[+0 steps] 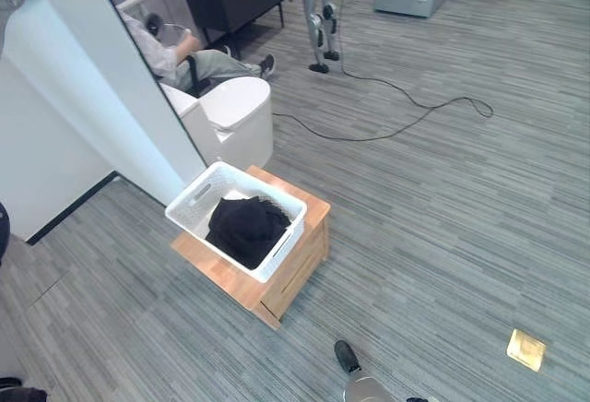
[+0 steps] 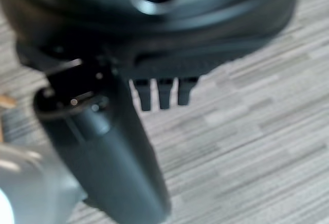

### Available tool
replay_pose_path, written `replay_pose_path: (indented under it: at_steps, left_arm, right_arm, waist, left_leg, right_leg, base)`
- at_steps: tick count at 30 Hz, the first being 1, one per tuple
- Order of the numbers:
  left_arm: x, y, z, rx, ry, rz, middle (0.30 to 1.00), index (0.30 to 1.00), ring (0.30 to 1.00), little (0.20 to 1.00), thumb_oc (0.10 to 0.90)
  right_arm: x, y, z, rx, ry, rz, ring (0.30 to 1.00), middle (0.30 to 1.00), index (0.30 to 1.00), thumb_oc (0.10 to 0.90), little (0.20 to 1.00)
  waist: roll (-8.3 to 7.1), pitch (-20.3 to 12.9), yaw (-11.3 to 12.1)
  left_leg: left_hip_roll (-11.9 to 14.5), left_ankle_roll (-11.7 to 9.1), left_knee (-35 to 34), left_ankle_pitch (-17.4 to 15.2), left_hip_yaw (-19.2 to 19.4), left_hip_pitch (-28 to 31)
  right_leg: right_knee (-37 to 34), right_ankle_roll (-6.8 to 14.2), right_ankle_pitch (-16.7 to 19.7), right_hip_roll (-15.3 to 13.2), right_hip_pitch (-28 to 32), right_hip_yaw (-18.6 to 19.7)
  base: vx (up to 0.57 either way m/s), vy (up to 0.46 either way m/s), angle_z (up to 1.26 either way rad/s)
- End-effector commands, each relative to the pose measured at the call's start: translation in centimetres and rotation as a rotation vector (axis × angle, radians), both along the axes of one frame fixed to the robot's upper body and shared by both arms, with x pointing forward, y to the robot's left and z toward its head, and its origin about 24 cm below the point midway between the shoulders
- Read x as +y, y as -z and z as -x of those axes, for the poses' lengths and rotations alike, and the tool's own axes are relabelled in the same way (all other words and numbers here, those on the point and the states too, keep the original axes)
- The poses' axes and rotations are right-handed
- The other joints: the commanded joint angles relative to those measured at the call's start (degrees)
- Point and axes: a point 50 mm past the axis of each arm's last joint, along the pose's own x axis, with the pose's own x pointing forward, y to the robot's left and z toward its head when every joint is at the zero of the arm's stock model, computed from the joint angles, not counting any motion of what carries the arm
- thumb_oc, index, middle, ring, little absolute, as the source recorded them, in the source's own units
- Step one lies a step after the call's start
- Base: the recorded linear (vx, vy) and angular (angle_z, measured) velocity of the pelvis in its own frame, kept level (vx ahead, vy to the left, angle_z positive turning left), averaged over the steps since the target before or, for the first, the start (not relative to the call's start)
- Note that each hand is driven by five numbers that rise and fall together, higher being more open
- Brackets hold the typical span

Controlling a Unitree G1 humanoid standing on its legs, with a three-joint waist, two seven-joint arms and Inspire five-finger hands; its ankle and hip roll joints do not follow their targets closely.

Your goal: Pick up bed clothes into laundry basket.

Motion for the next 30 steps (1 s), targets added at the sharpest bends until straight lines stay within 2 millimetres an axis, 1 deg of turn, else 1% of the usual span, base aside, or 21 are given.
replay_pose_path:
  at_steps: [1, 4, 6, 10, 13, 18, 21, 23, 25, 27, 30]
  left_arm:
    - [5.3, -2.8, 4.1, -0.158, -0.103, 0.198, 0.3, 0.3, 0.3, 0.3, 0.4]
    - [5.0, -2.4, 3.5, -0.137, -0.085, 0.209, 0.3, 0.3, 0.3, 0.3, 0.4]
    - [4.9, -2.3, 3.4, -0.135, -0.066, 0.22, 0.3, 0.3, 0.3, 0.3, 0.4]
    - [5.2, -1.9, 3.2, -0.13, -0.063, 0.235, 0.3, 0.3, 0.3, 0.3, 0.4]
    - [5.6, -1.4, 3.0, -0.103, -0.08, 0.244, 0.3, 0.3, 0.3, 0.3, 0.4]
    - [5.9, -0.5, 2.6, -0.07, -0.089, 0.233, 0.3, 0.3, 0.3, 0.3, 0.4]
    - [6.0, 0.7, 1.9, -0.029, -0.098, 0.225, 0.3, 0.3, 0.3, 0.3, 0.4]
    - [5.9, 1.1, 1.7, -0.02, -0.097, 0.214, 0.3, 0.3, 0.3, 0.3, 0.4]
    - [5.6, 2.9, 0.6, 0.036, -0.085, 0.199, 0.3, 0.3, 0.3, 0.3, 0.4]
    - [5.5, 4.6, -0.2, 0.078, -0.075, 0.202, 0.3, 0.3, 0.3, 0.3, 0.4]
    - [5.1, 5.9, -0.9, 0.112, -0.058, 0.202, 0.3, 0.3, 0.3, 0.3, 0.4]
  right_arm:
    - [0.2, -0.2, -0.8, -0.036, -0.036, 0.004, 0.9, 0.9, 0.9, 0.8, 0.9]
    - [0.1, -0.6, -2.0, -0.072, -0.051, 0.012, 0.9, 0.9, 0.9, 0.8, 0.9]
    - [-0.1, -0.7, -2.3, -0.079, -0.05, 0.018, 0.9, 0.9, 0.9, 0.8, 0.9]
    - [-0.4, -0.8, -2.2, -0.075, -0.062, 0.028, 0.9, 0.9, 0.9, 0.8, 0.9]
    - [-0.8, -0.7, -1.5, -0.056, -0.058, 0.037, 0.9, 0.9, 0.9, 0.8, 0.9]
    - [-0.7, -0.3, -0.2, -0.019, -0.051, 0.039, 0.9, 0.9, 0.9, 0.8, 0.9]
    - [-0.5, -0.1, 0.4, 0.002, -0.05, 0.039, 0.9, 0.9, 0.9, 0.8, 0.9]
    - [-0.5, 0.0, 0.7, 0.009, -0.044, 0.037, 0.9, 0.9, 0.9, 0.8, 0.9]
    - [0.0, 0.1, 0.6, 0.012, -0.031, 0.022, 0.9, 0.9, 0.9, 0.8, 0.9]
    - [0.1, 0.1, 0.3, 0.006, -0.019, 0.017, 0.9, 0.9, 0.9, 0.8, 0.9]
    - [0.1, 0.1, 0.1, 0.003, -0.012, 0.016, 0.9, 0.9, 0.9, 0.8, 0.9]
  waist:
    - [-1.75, -2.78, 0.94]
    - [-2.05, -2.71, 1.23]
    - [-2.24, -2.64, 1.37]
    - [-2.41, -2.6, 1.6]
    - [-2.98, -2.24, 1.36]
    - [-3.37, -2.07, 1.26]
    - [-3.54, -1.89, 1.18]
    - [-3.57, -1.81, 1.1]
    - [-3.73, -1.34, 0.94]
    - [-3.68, -0.91, 0.74]
    - [-3.67, -0.35, 0.56]
  left_leg:
    - [0.6, -1.29, 0.37, -2.14, -3.24, 4.31]
    - [0.81, -1.45, 0.37, -2.02, -3.53, 3.84]
    - [0.9, -1.53, 0.37, -1.95, -3.72, 3.51]
    - [1.06, -1.57, 0.37, -2.01, -3.85, 3.43]
    - [1.26, -1.59, 0.37, -2.08, -3.81, 3.65]
    - [1.37, -1.56, 0.37, -2.31, -3.68, 4.09]
    - [1.35, -1.49, 0.37, -2.46, -3.63, 4.33]
    - [1.34, -1.42, 0.37, -2.54, -3.61, 4.41]
    - [1.28, -1.3, 0.37, -2.65, -3.5, 4.39]
    - [1.18, -1.26, 0.37, -2.7, -3.4, 4.2]
    - [1.13, -1.22, 0.37, -2.75, -3.27, 4.09]
  right_leg:
    - [0.83, 6.38, -7.04, -4.86, 3.89, -0.87]
    - [0.84, 6.32, -7.01, -4.77, 3.66, -1.12]
    - [0.84, 6.23, -7.03, -4.75, 3.59, -1.33]
    - [0.81, 6.11, -7.28, -4.62, 3.85, -1.62]
    - [0.77, 5.96, -7.38, -4.32, 4.34, -1.61]
    - [0.82, 5.86, -7.48, -4.09, 4.77, -1.65]
    - [0.82, 5.83, -7.47, -3.97, 4.88, -1.51]
    - [0.81, 5.83, -7.41, -3.94, 4.88, -1.4]
    - [0.86, 5.83, -7.25, -4.02, 4.66, -1.26]
    - [0.85, 5.81, -7.15, -4.11, 4.47, -1.12]
    - [0.9, 5.72, -7.02, -4.13, 4.12, -0.96]
  base:
    - [0.04, -0.044, -0.04]
    - [0.02, -0.037, 0.0]
    - [0.0, -0.039, 0.07]
    - [0.01, -0.039, 0.13]
    - [0.0, -0.028, 0.01]
    - [0.0, 0.0, 0.0]
    - [-0.02, -0.008, -0.01]
    - [0.0, 0.0, 0.0]
    - [-0.05, -0.003, -0.03]
    - [-0.06, -0.002, -0.03]
    - [-0.04, -0.006, 0.0]
